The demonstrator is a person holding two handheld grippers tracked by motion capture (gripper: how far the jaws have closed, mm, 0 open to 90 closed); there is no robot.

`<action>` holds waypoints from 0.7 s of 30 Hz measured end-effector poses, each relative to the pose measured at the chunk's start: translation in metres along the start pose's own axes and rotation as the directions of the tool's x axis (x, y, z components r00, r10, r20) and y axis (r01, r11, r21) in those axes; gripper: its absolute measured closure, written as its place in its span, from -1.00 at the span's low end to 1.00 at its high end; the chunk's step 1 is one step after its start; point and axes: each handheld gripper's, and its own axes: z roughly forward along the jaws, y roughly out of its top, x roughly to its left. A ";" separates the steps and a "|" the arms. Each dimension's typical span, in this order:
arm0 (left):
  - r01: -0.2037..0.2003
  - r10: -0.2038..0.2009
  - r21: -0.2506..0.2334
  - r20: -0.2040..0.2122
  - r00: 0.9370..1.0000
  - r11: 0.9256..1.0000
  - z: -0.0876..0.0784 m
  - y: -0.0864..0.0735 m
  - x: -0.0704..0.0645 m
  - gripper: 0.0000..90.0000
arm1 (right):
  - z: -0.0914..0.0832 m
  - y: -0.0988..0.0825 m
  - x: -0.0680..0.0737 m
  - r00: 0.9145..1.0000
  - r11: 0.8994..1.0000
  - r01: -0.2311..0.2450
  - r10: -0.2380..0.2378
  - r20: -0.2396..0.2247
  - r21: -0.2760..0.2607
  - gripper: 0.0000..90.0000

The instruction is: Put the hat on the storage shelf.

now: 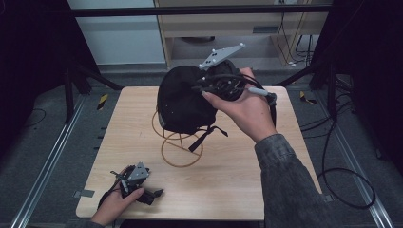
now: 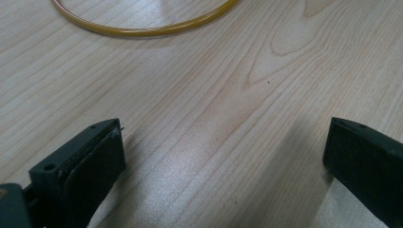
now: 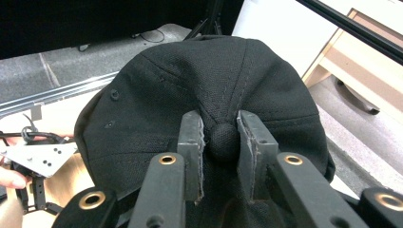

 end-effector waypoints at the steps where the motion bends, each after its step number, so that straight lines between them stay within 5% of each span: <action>1: 0.000 0.000 0.000 0.000 1.000 1.000 0.000 0.000 0.000 -1.00 | 0.002 0.001 0.001 1.000 1.000 -0.002 0.002 -0.002 0.001 0.63; 21: 0.001 -0.001 -0.001 0.001 1.000 1.000 0.000 0.000 0.000 -1.00 | 0.043 0.014 0.005 0.999 0.999 0.002 -0.001 -0.034 0.048 0.63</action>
